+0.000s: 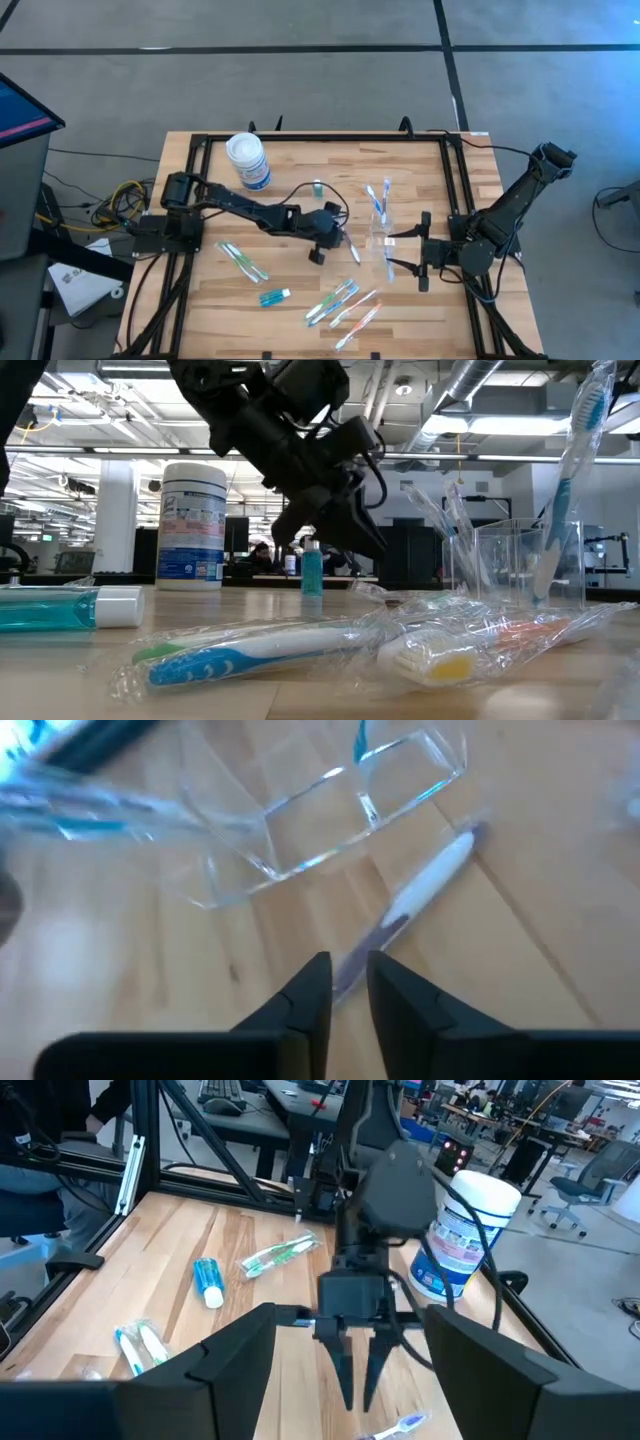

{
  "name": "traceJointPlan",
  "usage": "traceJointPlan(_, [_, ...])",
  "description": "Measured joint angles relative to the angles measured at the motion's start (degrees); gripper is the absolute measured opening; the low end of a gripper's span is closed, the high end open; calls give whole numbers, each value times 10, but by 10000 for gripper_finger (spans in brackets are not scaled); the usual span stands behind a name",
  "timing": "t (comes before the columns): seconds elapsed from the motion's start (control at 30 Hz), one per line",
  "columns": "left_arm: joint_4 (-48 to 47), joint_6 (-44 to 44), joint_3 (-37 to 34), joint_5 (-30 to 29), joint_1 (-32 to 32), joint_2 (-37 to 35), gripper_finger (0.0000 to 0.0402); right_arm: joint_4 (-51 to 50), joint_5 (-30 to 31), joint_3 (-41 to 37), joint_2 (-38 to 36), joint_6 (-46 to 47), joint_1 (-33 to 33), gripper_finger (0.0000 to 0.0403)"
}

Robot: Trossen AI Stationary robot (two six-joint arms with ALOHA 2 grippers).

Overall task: Pick & Place toothbrushing station
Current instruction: Put the purple toothbrush into the transparent organizer

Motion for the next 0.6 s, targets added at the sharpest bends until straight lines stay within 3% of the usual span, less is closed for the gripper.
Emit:
traceJointPlan(0.2, [12, 14, 0, 12, 35, 6, 112, 1, 0, 0, 0, 0, 0, 248])
traceJointPlan(0.6, [17, 10, 0, 134, 83, 7, 177, -1, -14, 0, 0, 0, -27, 248])
